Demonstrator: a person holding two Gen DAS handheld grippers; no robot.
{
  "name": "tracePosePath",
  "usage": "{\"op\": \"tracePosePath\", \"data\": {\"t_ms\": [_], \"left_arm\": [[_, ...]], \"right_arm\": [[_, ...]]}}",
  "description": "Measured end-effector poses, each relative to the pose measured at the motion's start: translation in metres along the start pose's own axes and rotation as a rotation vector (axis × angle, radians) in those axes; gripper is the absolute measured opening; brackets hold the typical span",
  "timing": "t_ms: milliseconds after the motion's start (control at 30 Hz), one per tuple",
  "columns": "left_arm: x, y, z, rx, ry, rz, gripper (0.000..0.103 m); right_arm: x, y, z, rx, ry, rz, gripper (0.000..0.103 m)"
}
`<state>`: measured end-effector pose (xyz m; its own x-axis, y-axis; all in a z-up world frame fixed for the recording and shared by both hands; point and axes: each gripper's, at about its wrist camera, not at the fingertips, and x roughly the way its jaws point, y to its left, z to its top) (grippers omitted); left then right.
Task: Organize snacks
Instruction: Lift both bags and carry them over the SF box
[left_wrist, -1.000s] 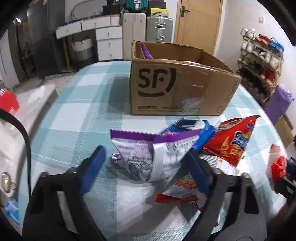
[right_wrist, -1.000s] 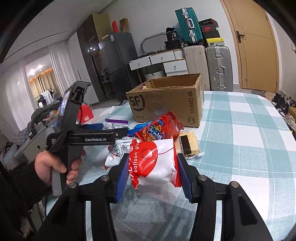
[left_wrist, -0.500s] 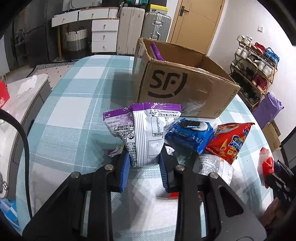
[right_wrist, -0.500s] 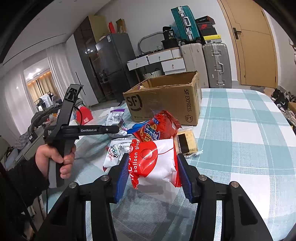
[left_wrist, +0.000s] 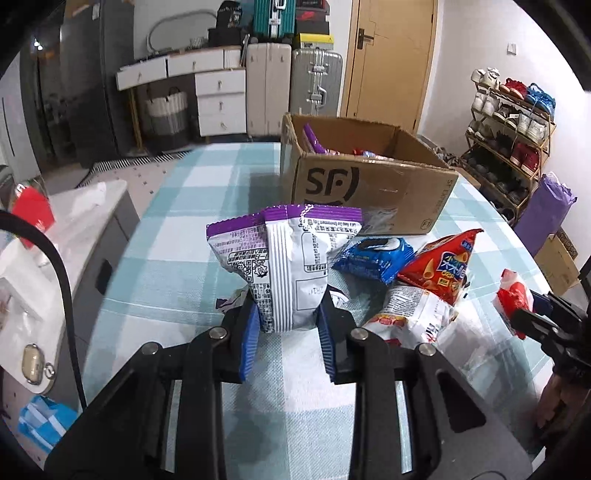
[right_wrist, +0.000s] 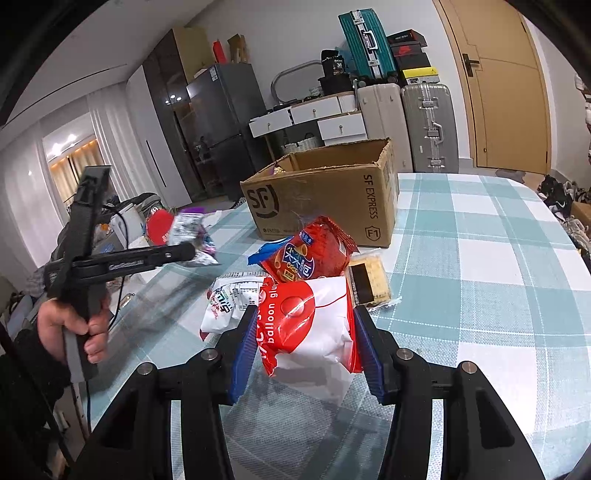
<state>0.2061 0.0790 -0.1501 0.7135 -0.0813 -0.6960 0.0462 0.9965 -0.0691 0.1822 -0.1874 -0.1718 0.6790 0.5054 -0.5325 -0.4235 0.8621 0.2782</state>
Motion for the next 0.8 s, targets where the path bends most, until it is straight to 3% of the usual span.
{"op": "tracePosePath", "data": {"t_ms": [167,300,600,800], "left_arm": [[-0.029,-0.004,-0.003,-0.012,-0.036,-0.004,0.025],[-0.055,-0.012,-0.009,-0.003,-0.069,-0.02,0.025],[-0.1,-0.03,-0.026,0.003,-0.114,-0.072,0.025],[-0.127,-0.026,-0.047,-0.038,-0.116,-0.101,0.025]], "right_arm": [[-0.004,0.003,-0.001,-0.005,-0.02,-0.021,0.051],[-0.006,0.008,-0.002,0.051,-0.013,0.026,0.051],[-0.038,0.043,0.017,0.037,-0.054,0.095,0.051],[-0.056,0.057,0.016,0.035,-0.062,0.092,0.051]]}}
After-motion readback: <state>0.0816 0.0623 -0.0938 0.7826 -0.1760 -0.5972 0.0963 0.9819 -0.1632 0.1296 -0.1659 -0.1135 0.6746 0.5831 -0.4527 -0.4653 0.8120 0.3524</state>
